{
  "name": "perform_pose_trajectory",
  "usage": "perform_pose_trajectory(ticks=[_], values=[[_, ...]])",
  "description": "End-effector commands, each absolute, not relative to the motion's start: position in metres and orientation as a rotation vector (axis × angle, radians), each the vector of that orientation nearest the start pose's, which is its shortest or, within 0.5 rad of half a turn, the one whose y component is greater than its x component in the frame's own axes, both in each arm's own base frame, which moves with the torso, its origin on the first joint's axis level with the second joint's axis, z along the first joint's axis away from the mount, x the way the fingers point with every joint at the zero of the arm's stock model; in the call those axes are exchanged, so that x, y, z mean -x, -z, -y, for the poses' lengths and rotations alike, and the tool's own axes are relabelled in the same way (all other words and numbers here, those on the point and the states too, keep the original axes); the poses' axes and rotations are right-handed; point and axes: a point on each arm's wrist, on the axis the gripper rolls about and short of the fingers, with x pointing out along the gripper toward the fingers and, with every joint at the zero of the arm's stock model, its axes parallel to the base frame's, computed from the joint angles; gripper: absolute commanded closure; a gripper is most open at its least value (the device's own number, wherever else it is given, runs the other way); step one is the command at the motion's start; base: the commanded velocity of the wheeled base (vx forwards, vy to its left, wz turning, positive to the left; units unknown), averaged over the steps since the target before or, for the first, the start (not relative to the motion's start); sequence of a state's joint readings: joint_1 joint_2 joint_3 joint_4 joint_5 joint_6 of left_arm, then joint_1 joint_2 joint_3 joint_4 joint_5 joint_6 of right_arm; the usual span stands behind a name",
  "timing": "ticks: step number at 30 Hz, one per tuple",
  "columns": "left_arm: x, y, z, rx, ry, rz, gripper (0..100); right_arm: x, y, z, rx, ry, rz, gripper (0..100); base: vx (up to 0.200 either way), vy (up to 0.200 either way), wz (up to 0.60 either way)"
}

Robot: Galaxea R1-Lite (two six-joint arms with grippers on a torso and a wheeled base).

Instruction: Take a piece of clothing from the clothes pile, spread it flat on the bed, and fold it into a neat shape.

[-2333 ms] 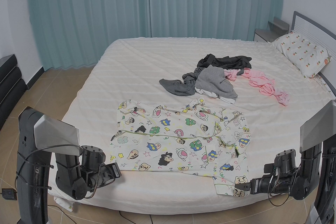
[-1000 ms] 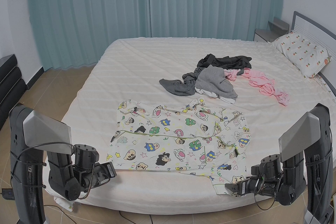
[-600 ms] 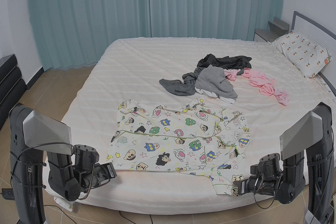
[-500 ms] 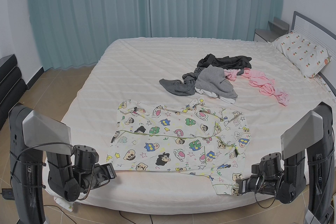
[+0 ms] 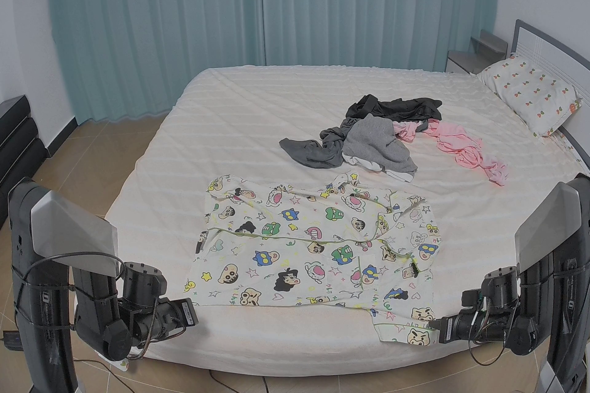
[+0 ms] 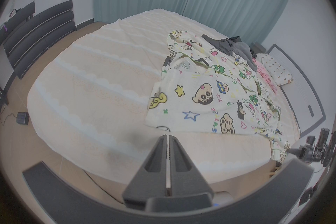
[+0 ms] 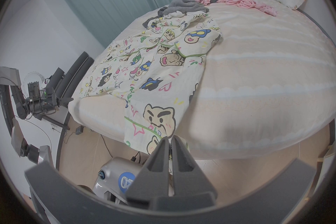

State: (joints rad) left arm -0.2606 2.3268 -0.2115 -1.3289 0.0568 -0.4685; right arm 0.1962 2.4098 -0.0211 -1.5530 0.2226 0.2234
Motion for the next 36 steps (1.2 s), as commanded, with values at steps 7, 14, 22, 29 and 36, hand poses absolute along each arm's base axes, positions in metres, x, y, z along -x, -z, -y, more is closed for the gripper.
perform_pose_trajectory(ticks=[7, 14, 22, 29, 36], values=[[-0.244, 0.041, 0.063, 0.323, 0.022, -0.803, 100, -0.205, 0.053, -0.048, -0.211, -0.303, -0.912, 0, 0.0, 0.0, 0.0], [-0.259, 0.044, 0.062, 0.342, 0.036, -0.775, 100, -0.204, 0.055, -0.052, -0.209, -0.321, -0.924, 0, 0.0, 0.0, 0.0], [-0.284, 0.06, 0.06, 0.348, 0.019, -0.742, 0, -0.206, 0.053, -0.061, -0.205, -0.371, -0.906, 0, 0.0, 0.0, 0.0], [-0.297, 0.074, 0.059, 0.274, 0.039, -0.738, 0, -0.208, 0.054, -0.063, -0.2, -0.377, -0.896, 0, 0.0, 0.0, 0.0], [-0.314, 0.073, 0.076, 0.261, 0.082, -0.729, 100, -0.21, 0.057, -0.068, -0.186, -0.389, -0.9, 0, 0.0, 0.0, 0.0]])
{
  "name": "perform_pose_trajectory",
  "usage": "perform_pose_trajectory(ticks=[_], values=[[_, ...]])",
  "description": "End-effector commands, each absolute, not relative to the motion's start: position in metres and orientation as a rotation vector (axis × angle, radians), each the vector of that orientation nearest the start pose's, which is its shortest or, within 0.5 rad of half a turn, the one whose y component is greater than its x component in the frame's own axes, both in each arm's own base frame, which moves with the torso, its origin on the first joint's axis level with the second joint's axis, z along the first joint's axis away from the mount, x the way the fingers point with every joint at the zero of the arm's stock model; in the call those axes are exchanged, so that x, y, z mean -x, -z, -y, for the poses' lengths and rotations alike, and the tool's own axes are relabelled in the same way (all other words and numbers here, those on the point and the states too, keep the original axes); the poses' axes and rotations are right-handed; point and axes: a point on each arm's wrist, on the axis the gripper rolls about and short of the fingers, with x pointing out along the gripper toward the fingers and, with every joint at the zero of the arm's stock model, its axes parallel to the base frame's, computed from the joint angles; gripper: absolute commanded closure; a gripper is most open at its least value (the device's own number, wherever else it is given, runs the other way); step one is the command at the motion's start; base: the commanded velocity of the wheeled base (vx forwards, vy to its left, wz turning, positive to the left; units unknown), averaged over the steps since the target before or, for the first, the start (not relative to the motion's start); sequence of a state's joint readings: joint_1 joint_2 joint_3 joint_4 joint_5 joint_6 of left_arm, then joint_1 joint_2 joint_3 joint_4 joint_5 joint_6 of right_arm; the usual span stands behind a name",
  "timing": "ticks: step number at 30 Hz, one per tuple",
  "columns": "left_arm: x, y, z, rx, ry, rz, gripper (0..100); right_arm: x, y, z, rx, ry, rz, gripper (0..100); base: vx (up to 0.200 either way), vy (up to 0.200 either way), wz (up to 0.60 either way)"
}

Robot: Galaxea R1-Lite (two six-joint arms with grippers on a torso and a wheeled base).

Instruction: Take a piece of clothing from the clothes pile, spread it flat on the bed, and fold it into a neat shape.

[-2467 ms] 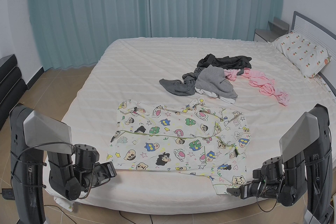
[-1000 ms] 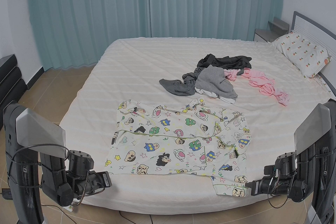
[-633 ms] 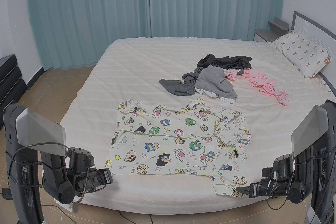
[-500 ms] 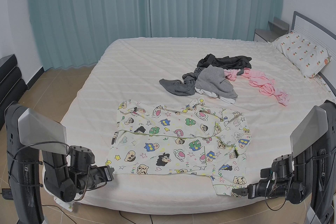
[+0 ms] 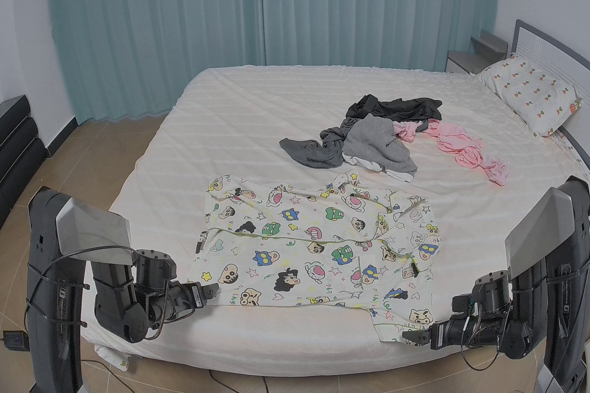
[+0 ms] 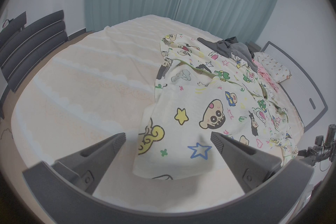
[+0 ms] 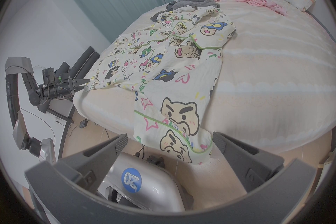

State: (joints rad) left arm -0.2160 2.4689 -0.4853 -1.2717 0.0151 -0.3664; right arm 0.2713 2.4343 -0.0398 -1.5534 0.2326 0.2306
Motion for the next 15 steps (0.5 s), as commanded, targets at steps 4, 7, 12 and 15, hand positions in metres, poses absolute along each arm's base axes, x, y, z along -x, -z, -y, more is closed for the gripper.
perform_pose_trajectory(ticks=[4, 7, 12, 15], values=[[-0.317, 0.076, 0.077, 0.25, 0.071, -0.792, 100, -0.218, 0.067, -0.071, -0.164, -0.355, -0.89, 0, 0.0, 0.0, 0.0], [-0.315, 0.076, 0.077, 0.252, 0.066, -0.801, 100, -0.218, 0.07, -0.073, -0.158, -0.351, -0.894, 0, 0.0, 0.0, 0.0], [-0.312, 0.07, 0.075, 0.251, 0.058, -0.796, 100, -0.219, 0.07, -0.075, -0.153, -0.361, -0.889, 0, 0.0, 0.0, 0.0], [-0.306, 0.064, 0.074, 0.25, 0.056, -0.797, 100, -0.22, 0.068, -0.075, -0.165, -0.357, -0.881, 100, 0.0, 0.0, 0.0]])
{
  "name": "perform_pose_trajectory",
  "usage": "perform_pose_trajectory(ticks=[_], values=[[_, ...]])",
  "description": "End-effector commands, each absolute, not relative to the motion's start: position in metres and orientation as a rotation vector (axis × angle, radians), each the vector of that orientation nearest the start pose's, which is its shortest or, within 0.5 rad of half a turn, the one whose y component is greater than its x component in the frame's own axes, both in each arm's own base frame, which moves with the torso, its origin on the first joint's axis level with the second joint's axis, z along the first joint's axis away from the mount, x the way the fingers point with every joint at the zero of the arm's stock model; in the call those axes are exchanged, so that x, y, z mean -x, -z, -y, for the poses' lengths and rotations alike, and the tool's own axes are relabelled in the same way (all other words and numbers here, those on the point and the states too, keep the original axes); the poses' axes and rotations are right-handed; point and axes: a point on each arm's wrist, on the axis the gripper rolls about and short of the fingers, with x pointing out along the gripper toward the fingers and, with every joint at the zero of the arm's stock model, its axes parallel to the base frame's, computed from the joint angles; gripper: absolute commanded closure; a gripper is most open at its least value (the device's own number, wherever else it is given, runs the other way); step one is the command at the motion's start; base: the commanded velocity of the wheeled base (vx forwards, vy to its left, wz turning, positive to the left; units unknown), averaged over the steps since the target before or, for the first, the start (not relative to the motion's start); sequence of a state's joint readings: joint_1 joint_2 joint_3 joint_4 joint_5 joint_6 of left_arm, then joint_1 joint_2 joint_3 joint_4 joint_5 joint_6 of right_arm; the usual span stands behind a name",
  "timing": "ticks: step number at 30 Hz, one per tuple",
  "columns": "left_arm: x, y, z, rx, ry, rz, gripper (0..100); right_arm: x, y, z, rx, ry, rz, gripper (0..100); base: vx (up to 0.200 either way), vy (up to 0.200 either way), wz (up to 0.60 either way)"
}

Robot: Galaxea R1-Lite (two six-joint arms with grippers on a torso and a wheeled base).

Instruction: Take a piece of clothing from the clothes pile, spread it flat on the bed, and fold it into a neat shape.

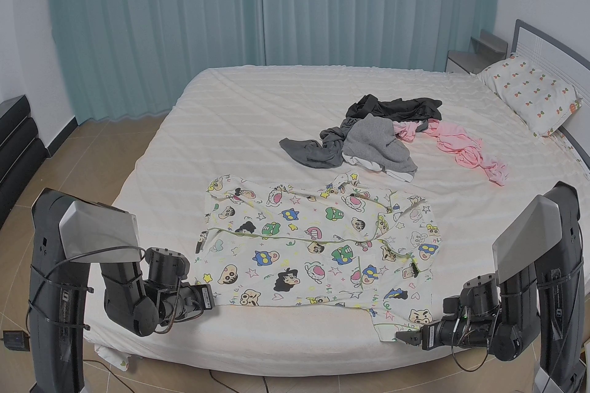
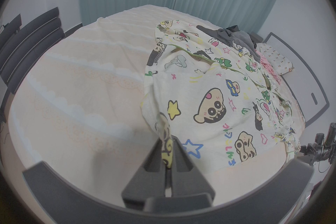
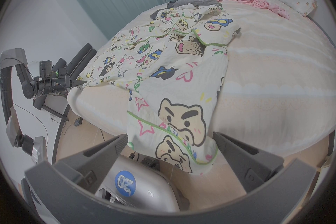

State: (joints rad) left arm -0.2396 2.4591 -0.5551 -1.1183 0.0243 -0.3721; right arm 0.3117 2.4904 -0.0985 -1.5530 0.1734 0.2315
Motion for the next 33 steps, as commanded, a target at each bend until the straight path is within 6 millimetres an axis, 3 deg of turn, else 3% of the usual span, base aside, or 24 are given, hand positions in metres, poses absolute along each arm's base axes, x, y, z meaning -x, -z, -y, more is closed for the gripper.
perform_pose_trajectory(ticks=[1, 12, 16, 21, 33], values=[[-0.303, 0.062, 0.073, 0.25, 0.057, -0.802, 100, -0.22, 0.067, -0.075, -0.175, -0.351, -0.88, 100, 0.0, 0.0, 0.0], [-0.288, 0.056, 0.07, 0.239, 0.06, -0.828, 100, -0.212, 0.067, -0.071, -0.208, -0.255, -0.911, 100, 0.0, 0.0, 0.0], [-0.282, 0.05, 0.068, 0.239, 0.059, -0.815, 100, -0.207, 0.058, -0.066, -0.25, -0.243, -0.912, 100, 0.0, 0.0, 0.0], [-0.268, 0.045, 0.066, 0.238, 0.063, -0.817, 100, -0.203, 0.044, -0.063, -0.306, -0.293, -0.903, 100, 0.0, 0.0, 0.0], [-0.237, 0.047, 0.058, 0.172, 0.073, -0.889, 100, -0.199, 0.045, -0.053, -0.267, -0.261, -0.951, 100, 0.0, 0.0, 0.0]])
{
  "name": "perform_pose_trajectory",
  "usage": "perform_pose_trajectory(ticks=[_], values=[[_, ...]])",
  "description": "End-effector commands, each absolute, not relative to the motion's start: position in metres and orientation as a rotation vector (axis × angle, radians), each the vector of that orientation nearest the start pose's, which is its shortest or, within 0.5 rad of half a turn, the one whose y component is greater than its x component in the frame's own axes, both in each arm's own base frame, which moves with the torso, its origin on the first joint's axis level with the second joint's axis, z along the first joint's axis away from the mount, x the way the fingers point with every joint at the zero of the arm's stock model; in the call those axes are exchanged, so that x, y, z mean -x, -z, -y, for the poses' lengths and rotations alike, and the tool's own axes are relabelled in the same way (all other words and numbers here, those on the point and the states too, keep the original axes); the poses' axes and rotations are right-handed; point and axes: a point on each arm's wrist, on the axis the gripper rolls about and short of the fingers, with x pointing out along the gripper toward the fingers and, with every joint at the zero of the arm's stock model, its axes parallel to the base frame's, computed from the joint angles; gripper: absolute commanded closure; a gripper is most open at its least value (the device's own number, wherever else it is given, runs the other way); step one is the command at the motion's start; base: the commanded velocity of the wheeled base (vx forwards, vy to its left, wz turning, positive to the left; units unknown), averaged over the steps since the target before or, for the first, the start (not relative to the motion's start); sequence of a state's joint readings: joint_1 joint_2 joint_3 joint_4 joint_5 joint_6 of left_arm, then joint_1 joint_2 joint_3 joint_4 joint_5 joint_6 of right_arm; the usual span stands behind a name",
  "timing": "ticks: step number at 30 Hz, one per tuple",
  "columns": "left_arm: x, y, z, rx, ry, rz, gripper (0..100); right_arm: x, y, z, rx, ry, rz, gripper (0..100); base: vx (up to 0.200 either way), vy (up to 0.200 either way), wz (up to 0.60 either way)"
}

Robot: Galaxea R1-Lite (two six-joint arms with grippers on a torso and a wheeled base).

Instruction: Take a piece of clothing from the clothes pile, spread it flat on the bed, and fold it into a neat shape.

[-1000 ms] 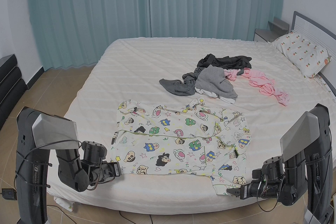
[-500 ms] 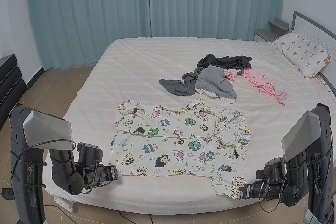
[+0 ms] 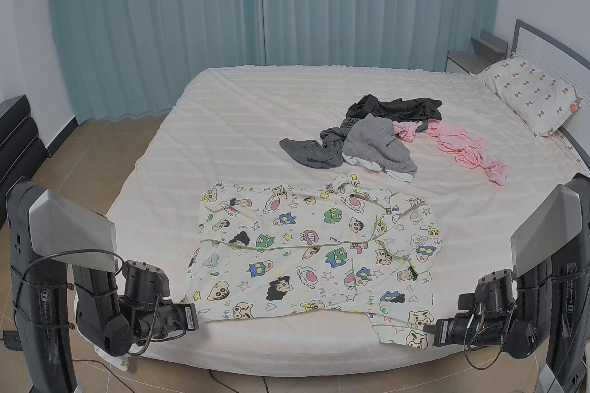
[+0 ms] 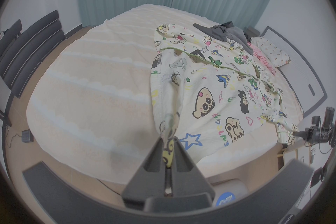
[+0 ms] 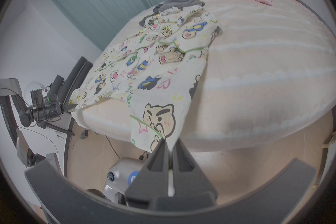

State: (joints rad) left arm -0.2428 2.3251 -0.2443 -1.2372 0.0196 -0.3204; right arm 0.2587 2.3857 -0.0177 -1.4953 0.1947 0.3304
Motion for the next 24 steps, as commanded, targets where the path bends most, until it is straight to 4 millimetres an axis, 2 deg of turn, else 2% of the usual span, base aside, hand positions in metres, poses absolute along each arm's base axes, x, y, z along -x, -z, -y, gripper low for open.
perform_pose_trajectory(ticks=[1, 7, 24], values=[[-0.234, 0.047, 0.057, 0.164, 0.074, -0.898, 100, -0.199, 0.044, -0.052, -0.264, -0.256, -0.96, 100, 0.0, 0.0, 0.0], [-0.224, 0.048, 0.055, 0.152, 0.073, -0.934, 100, -0.193, 0.044, -0.048, -0.239, -0.248, -1.018, 100, 0.0, 0.0, 0.0], [-0.214, 0.055, 0.051, 0.12, 0.07, -0.998, 100, -0.181, 0.053, -0.045, -0.156, -0.26, -1.154, 100, 0.0, 0.0, 0.0]])
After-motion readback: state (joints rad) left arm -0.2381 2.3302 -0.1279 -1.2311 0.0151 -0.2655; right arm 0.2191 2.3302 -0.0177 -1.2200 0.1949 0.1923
